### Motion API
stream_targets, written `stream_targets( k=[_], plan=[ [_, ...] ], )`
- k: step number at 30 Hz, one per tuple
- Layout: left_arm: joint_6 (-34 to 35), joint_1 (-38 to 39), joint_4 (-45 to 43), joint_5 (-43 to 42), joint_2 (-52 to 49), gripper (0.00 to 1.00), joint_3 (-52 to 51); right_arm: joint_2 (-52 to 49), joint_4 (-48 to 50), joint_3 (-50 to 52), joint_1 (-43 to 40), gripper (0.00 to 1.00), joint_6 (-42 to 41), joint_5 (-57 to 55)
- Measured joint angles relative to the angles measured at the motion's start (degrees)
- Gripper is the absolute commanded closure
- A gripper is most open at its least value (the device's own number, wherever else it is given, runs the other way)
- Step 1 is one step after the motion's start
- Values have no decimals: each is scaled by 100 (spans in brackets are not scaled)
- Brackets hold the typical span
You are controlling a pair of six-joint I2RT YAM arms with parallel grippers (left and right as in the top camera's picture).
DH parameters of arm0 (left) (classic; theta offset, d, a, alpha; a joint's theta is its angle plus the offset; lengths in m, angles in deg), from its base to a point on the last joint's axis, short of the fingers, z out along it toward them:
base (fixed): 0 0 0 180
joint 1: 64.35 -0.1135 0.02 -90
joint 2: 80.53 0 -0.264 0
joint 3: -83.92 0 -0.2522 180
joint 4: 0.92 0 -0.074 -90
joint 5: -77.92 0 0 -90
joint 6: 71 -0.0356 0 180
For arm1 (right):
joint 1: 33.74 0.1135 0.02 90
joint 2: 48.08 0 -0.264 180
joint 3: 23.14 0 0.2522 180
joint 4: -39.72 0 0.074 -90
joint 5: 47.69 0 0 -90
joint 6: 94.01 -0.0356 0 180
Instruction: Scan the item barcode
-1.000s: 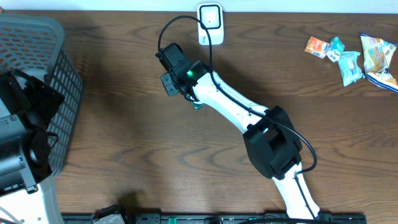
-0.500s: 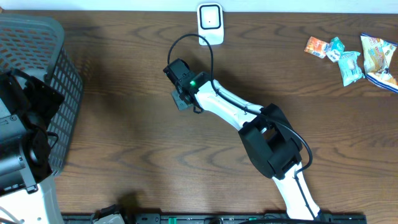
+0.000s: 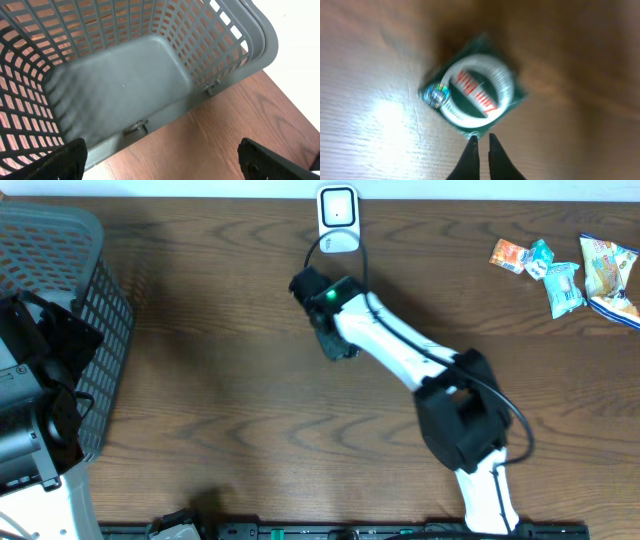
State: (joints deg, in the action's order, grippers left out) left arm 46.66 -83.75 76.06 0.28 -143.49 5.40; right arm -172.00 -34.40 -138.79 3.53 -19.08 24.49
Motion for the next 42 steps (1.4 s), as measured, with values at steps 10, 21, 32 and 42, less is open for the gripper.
stream_targets(
  k=[10, 21, 32, 42],
  plan=[
    [0, 0, 0, 0, 0, 5, 0, 516, 793, -15, -452, 1, 710, 592],
    [0, 0, 0, 0, 0, 5, 0, -103, 533, -15, -986, 1, 3134, 1818],
    [0, 0, -2, 0, 0, 5, 0, -216, 358, -15, -1261, 1, 3633, 2116],
    [0, 0, 0, 0, 0, 5, 0, -219, 219, -15, -1261, 1, 4162, 1930]
  ],
)
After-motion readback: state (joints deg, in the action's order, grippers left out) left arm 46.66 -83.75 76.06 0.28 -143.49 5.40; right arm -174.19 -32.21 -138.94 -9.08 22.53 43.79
